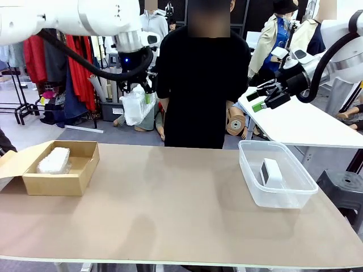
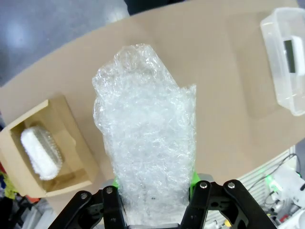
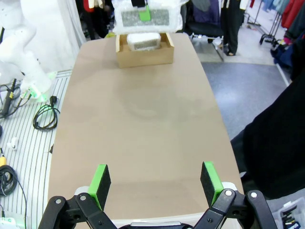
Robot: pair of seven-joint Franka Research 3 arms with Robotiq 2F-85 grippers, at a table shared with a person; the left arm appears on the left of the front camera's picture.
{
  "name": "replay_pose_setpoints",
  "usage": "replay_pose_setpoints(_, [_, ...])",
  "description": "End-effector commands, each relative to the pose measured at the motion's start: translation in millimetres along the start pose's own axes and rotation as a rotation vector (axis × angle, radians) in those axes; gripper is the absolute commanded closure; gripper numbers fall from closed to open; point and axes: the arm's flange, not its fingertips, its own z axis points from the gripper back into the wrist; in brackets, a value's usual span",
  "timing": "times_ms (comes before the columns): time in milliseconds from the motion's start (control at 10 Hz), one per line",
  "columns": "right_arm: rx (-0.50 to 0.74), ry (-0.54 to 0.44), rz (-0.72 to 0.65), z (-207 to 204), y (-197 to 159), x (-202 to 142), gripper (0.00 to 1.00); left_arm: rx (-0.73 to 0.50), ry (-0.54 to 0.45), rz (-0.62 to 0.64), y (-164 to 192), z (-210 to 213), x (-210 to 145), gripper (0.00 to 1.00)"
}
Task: Separate and place wrapped and unwrapped clocks.
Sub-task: Pick up the Digital clock indicated by the person.
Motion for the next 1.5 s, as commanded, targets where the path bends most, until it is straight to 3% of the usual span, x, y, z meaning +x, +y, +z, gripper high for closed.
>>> replay_pose_setpoints(0, [-0.005,-0.001,0.004,1,0,2,0.0,0.031,-0.026,-0.043,-10,18,13,1.0])
replay_pose_setpoints(800, [-0.005,-0.001,0.004,1,0,2,0.0,0.093,-0.19,-0.1,-29,57,2,1.0])
replay_pose_setpoints(900, [-0.005,-0.001,0.004,1,0,2,0.0,0.152,-0.228,-0.081,-23,52,1,1.0])
replay_pose_setpoints(1000, [-0.005,-0.001,0.004,1,0,2,0.0,0.068,-0.155,-0.08,-30,52,7,1.0])
replay_pose_setpoints(1400, [-0.005,-0.001,0.004,1,0,2,0.0,0.068,-0.155,-0.08,-30,52,7,1.0])
